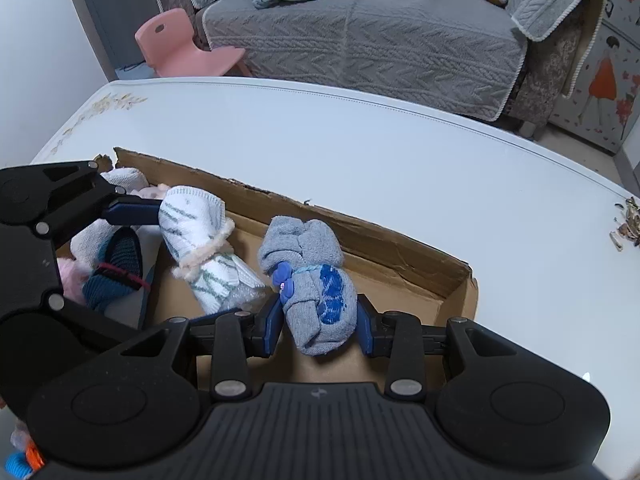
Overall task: Organize objects
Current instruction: 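Lift both held socks and carry them into the cardboard box, then open both tools to release the socks in the box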
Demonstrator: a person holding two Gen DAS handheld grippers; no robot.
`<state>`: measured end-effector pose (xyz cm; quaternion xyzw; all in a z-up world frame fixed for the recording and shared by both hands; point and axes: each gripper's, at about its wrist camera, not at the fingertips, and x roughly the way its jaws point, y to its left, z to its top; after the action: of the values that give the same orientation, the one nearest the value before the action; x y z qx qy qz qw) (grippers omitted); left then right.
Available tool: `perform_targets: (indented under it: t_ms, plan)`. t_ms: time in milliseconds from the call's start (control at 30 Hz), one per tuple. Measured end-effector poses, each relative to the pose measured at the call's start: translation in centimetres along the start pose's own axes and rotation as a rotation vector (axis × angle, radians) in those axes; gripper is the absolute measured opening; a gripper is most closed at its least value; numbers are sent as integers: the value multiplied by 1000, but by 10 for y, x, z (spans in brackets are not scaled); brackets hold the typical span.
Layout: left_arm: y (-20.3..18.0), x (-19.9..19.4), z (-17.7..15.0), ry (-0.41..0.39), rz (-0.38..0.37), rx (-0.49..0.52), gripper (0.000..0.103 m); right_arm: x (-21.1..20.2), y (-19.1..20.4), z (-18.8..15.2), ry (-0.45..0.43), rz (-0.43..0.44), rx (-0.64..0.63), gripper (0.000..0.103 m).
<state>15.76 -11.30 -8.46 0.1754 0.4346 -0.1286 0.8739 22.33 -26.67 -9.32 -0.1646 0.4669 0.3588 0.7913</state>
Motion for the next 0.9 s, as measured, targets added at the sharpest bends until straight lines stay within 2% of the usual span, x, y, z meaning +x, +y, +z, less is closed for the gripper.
perform_targets:
  t_ms: [367,533,900]
  plan:
    - [-3,-1,3,4,25,5,86,1,2,5,-16,2,8,37]
    - [-3,-9,5,-7,17,-9,87,-5,-4,9,-33,12,25,50]
    - [1,-62,-4,-37,12,-32,92,-34,3,1,-62,9,37,59]
